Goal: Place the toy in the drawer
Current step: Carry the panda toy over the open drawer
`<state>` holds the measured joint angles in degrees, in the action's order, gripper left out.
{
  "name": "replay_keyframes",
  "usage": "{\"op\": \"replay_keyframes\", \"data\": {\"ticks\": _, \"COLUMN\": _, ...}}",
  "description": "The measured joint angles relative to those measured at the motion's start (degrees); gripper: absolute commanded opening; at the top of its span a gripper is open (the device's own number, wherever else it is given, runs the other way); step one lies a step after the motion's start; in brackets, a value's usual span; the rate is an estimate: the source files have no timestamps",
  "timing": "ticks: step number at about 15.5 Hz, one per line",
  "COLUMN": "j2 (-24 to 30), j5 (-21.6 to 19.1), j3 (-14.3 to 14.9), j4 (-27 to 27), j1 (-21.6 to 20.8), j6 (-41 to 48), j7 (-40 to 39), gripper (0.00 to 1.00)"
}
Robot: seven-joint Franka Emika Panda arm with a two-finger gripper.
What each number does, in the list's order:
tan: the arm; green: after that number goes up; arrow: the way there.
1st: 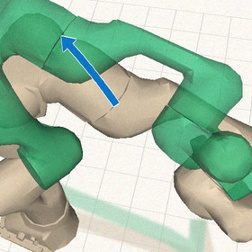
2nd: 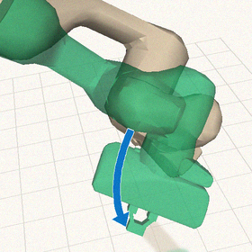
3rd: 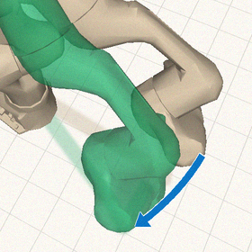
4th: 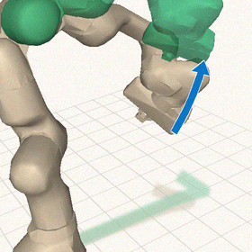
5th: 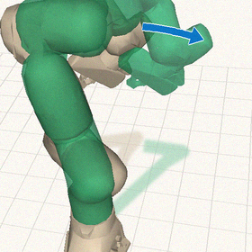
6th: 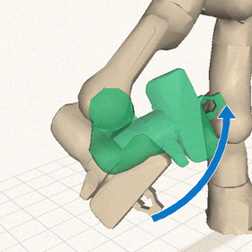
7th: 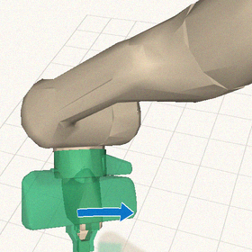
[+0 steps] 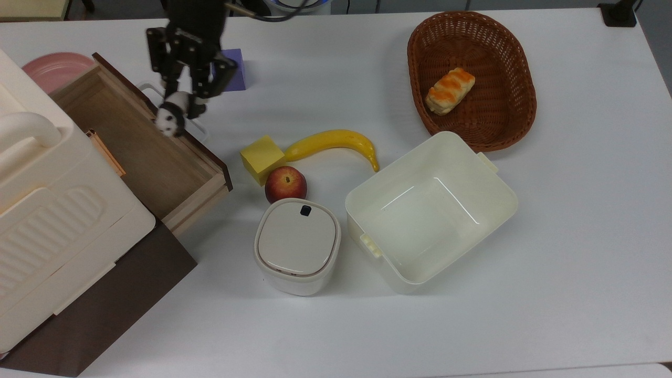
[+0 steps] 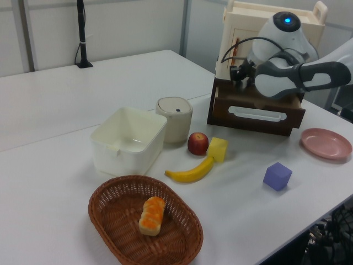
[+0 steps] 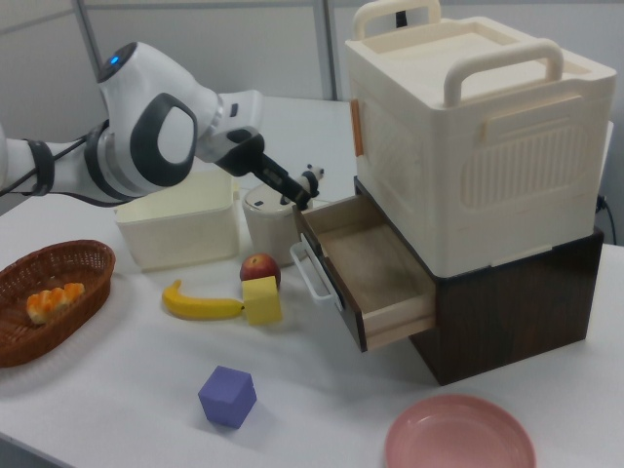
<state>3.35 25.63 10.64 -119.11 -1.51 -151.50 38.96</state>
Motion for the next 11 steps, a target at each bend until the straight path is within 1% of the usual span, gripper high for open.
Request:
{"op": "replay_keyframes", "data": {"ticks": 3, "j2": -0.6, "j5": -2.2, "j3": 2.5, "j4": 0.0, "j1": 0.6, "j6": 0.0, "j7": -4.0, "gripper": 0.00}}
{"op": "replay_keyframes", "data": {"ticks": 6, "j2": -2.1, "j5": -2.3, "j3": 4.5, "j4": 0.0, "j1": 0.9, "j6": 0.0, "j7": -5.4, "gripper": 0.00}}
{"op": "replay_keyframes", "data": {"ticks": 11, "j2": -4.1, "j5": -2.4, "j3": 5.3, "j4": 0.0, "j1": 2.4, "j6": 0.0, "j7": -7.6, "gripper": 0.00}}
